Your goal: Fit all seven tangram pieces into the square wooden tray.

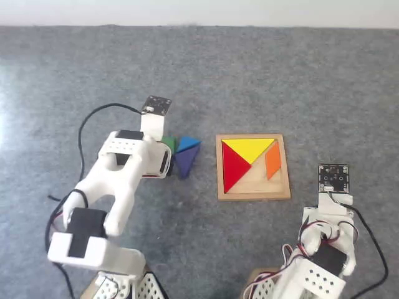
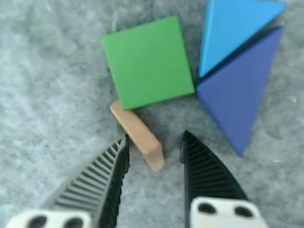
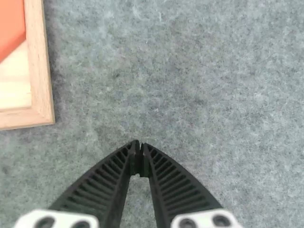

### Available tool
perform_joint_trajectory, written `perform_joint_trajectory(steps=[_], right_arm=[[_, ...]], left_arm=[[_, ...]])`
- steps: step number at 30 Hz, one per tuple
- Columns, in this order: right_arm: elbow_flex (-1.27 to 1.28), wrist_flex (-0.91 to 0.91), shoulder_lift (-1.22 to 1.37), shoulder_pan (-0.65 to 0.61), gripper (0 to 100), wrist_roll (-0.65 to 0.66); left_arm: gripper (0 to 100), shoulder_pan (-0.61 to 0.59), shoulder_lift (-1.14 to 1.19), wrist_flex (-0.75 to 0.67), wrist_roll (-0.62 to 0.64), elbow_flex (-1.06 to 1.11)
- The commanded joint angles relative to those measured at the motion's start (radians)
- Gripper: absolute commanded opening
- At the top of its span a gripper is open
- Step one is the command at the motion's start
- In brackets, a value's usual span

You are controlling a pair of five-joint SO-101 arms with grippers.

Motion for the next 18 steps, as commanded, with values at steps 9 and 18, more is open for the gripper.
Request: perform_joint_trajectory(steps=[9, 18], right_arm=[[0.015, 0.004, -0.018, 0.010, 0.6, 0.011], [0.015, 0.005, -0.018, 0.010, 0.6, 0.011]], left_arm=[[11, -0.014, 0.005, -0.006, 0.063, -0.038], [6, -0.020, -0.005, -0.003, 0.063, -0.038]])
